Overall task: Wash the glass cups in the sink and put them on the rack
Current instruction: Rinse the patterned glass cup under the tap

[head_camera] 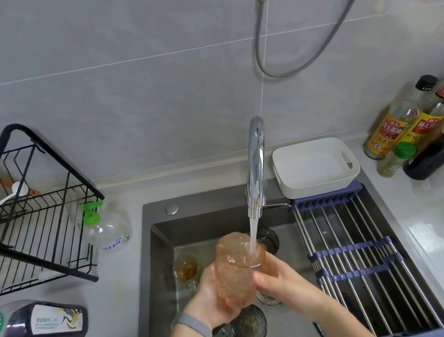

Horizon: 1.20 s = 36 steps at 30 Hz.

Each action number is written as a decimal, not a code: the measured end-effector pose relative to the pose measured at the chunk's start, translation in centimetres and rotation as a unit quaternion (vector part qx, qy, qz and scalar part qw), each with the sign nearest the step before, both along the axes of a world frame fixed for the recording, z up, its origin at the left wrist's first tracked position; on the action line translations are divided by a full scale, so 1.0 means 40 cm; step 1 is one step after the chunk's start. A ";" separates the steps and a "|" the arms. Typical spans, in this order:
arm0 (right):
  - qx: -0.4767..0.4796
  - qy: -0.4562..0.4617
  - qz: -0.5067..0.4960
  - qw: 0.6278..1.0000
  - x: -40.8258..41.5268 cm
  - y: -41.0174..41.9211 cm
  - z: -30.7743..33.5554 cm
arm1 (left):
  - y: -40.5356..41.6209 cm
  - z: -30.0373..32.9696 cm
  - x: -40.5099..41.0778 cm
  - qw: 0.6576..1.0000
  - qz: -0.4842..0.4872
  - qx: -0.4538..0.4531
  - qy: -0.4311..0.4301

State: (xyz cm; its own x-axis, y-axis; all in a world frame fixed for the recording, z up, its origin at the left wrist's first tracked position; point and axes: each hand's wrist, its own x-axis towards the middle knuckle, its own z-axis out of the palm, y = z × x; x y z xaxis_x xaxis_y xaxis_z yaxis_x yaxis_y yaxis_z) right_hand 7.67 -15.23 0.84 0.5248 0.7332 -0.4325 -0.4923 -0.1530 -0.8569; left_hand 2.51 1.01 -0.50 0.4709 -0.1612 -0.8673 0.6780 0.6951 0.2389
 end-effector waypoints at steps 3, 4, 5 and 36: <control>0.024 -0.026 -0.100 0.994 -0.044 0.033 -0.047 | -0.034 0.004 0.006 0.999 -0.022 0.032 -0.026; 0.023 -0.016 -0.145 0.989 -0.053 0.043 -0.058 | -0.041 0.008 0.004 0.998 -0.041 0.043 -0.025; 0.019 0.001 -0.177 0.984 -0.060 0.049 -0.068 | -0.044 0.010 0.000 0.996 -0.062 0.063 -0.016; -0.130 0.039 -0.347 0.928 -0.014 0.112 -0.041 | -0.132 0.059 0.071 0.917 0.028 0.394 -0.054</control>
